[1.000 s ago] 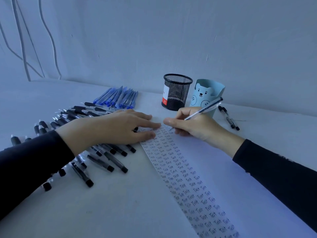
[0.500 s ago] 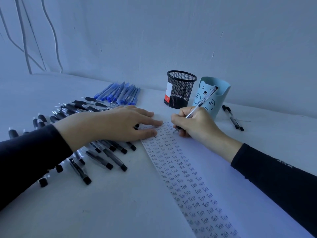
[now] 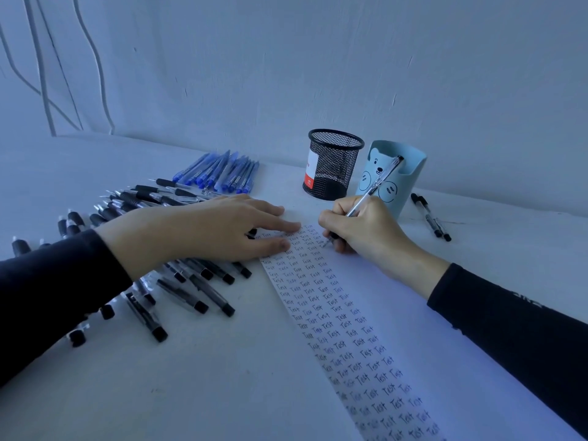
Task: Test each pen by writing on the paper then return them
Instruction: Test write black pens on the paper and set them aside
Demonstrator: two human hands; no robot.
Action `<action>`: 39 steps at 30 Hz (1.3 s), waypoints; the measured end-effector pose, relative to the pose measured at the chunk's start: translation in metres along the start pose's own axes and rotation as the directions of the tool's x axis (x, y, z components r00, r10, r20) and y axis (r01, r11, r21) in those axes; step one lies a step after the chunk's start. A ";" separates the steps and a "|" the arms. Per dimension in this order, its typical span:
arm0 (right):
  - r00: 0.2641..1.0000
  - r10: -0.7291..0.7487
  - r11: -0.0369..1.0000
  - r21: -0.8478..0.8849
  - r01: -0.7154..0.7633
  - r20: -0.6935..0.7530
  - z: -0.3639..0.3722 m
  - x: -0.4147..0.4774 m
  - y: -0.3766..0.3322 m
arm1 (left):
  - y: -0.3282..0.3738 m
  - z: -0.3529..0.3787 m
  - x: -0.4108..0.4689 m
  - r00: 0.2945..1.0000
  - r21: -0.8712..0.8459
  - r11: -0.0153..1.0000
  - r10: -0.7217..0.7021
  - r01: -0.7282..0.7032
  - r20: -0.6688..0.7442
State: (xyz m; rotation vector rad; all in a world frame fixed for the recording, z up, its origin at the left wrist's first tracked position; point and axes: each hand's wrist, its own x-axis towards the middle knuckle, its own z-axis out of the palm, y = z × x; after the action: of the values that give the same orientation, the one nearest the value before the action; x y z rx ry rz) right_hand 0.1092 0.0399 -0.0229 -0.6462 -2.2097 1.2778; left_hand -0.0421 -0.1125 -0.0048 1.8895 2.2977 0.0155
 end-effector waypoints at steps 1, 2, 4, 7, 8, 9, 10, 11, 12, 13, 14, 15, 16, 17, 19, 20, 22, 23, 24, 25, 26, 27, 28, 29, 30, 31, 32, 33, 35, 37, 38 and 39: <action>1.000 0.001 1.000 0.008 -0.001 -0.006 0.000 0.000 0.000 | 0.000 0.000 0.000 1.000 0.000 1.000 0.002 -0.002 -0.001; 1.000 -0.001 1.000 0.008 0.001 -0.010 0.000 0.000 0.000 | 0.000 0.000 0.000 1.000 0.002 1.000 0.004 -0.004 -0.002; 1.000 -0.009 1.000 -0.003 0.009 -0.017 0.000 0.000 0.000 | 0.000 0.000 0.000 1.000 0.005 1.000 0.005 -0.005 -0.005; 1.000 -0.013 1.000 -0.001 0.013 -0.014 0.000 0.000 0.000 | -0.001 0.001 0.000 1.000 0.006 1.000 0.002 -0.002 -0.004; 1.000 -0.014 1.000 -0.004 0.014 -0.015 0.000 0.000 0.000 | 0.000 0.001 0.000 1.000 0.003 1.000 0.003 -0.003 -0.003; 1.000 -0.014 1.000 -0.004 0.014 -0.020 0.000 0.000 0.000 | 0.000 0.001 0.000 1.000 0.000 1.000 0.003 -0.003 -0.004; 0.999 -0.016 1.000 0.005 0.016 -0.029 0.000 0.000 0.000 | 0.001 0.001 0.000 1.000 -0.001 1.000 0.002 -0.002 -0.004; 0.999 -0.017 1.000 0.012 0.017 -0.036 0.000 0.000 0.001 | 0.001 0.000 0.000 1.000 -0.003 1.000 0.001 -0.001 -0.005; 0.999 -0.016 1.000 0.014 0.017 -0.039 0.000 0.000 0.001 | 0.001 0.000 -0.001 1.000 -0.006 1.000 0.000 0.000 -0.005; 0.999 -0.015 1.000 0.013 0.016 -0.039 0.000 0.000 0.001 | 0.001 0.000 -0.001 1.000 -0.009 1.000 0.000 0.000 -0.007; 0.999 -0.015 1.000 0.011 0.016 -0.040 0.000 0.000 0.002 | 0.001 0.000 -0.001 1.000 -0.010 1.000 0.000 -0.001 -0.009; 0.999 -0.017 1.000 0.007 0.018 -0.042 0.000 0.001 0.002 | 0.001 -0.001 -0.001 1.000 -0.009 1.000 0.000 -0.001 -0.008; 0.999 -0.019 1.000 0.002 0.019 -0.044 -0.001 0.001 0.002 | 0.001 -0.001 -0.001 1.000 -0.006 1.000 -0.001 0.001 -0.005; 0.999 -0.019 1.000 -0.002 0.019 -0.043 -0.001 0.001 0.002 | 0.002 -0.001 -0.001 1.000 -0.004 1.000 -0.002 0.002 -0.002; 0.999 -0.013 1.000 0.002 0.013 -0.041 -0.001 0.001 0.002 | 0.002 -0.001 -0.001 1.000 -0.005 1.000 -0.001 0.001 -0.001; 0.999 -0.007 1.000 0.011 0.008 -0.043 -0.001 0.001 0.003 | 0.002 -0.001 -0.001 1.000 -0.005 1.000 0.000 0.000 0.000; 0.999 -0.002 1.000 0.023 0.003 -0.049 -0.001 0.002 0.003 | 0.002 -0.001 -0.001 1.000 -0.002 1.000 0.000 0.000 0.001; 0.999 -0.004 1.000 0.019 0.005 -0.049 -0.001 0.002 0.003 | 0.001 0.000 -0.001 1.000 0.000 1.000 0.000 0.000 0.000; 0.999 -0.007 1.000 0.011 0.007 -0.049 -0.001 0.003 0.003 | 0.000 0.000 -0.001 1.000 -0.001 1.000 0.001 -0.001 -0.001; 0.999 -0.008 1.000 0.001 0.008 -0.051 0.000 0.002 0.003 | 0.000 0.000 -0.001 1.000 -0.001 1.000 0.003 -0.003 -0.004; 0.998 -0.010 1.000 -0.006 0.010 -0.058 -0.001 0.002 0.004 | 0.000 0.000 0.000 1.000 -0.002 1.000 0.005 -0.005 -0.005; 0.998 -0.011 1.000 -0.007 0.011 -0.062 -0.001 0.002 0.003 | -0.001 0.001 0.000 1.000 -0.001 1.000 0.007 -0.007 -0.006; 0.998 -0.008 1.000 0.000 0.008 -0.064 -0.001 0.002 0.003 | -0.001 0.001 0.000 1.000 0.000 1.000 0.006 -0.006 -0.005; 0.998 -0.003 1.000 0.008 0.003 -0.060 -0.001 0.002 0.003 | -0.001 0.001 0.001 1.000 0.003 1.000 0.006 -0.006 -0.006; 0.998 0.000 1.000 0.012 0.001 -0.055 -0.001 0.002 0.004 | -0.002 0.002 0.001 1.000 0.005 1.000 0.006 -0.006 -0.006; 0.999 -0.001 1.000 0.012 0.001 -0.051 -0.001 0.002 0.004 | -0.003 0.002 0.001 1.000 0.004 1.000 0.008 -0.008 -0.009; 0.999 -0.002 1.000 0.009 0.002 -0.050 -0.001 0.002 0.005 | -0.003 0.003 0.001 1.000 0.000 1.000 0.009 -0.009 -0.010; 0.999 -0.001 1.000 0.004 0.001 -0.054 -0.001 0.002 0.005 | -0.004 0.003 0.002 1.000 -0.003 1.000 0.009 -0.009 -0.011; 0.998 0.003 1.000 -0.007 -0.003 -0.061 -0.001 0.002 0.005 | -0.004 0.002 0.002 1.000 0.004 1.000 0.007 -0.007 -0.005; 0.997 0.004 1.000 -0.017 -0.006 -0.074 -0.002 0.002 0.003 | -0.003 0.002 0.002 1.000 0.009 1.000 0.004 -0.004 -0.001; 0.996 -0.002 1.000 -0.011 0.001 -0.087 -0.002 0.003 0.002 | -0.002 0.002 0.002 1.000 0.008 1.000 0.004 -0.004 -0.001; 0.995 -0.014 1.000 -0.003 0.014 -0.096 -0.004 0.003 0.001 | -0.002 0.002 0.002 1.000 0.007 1.000 0.006 -0.006 -0.004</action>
State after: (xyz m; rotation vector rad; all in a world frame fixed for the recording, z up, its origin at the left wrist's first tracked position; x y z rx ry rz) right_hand 0.1098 0.0442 -0.0215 -0.6782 -2.1343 1.2113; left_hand -0.0444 -0.1111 -0.0070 1.9012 2.2975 0.0119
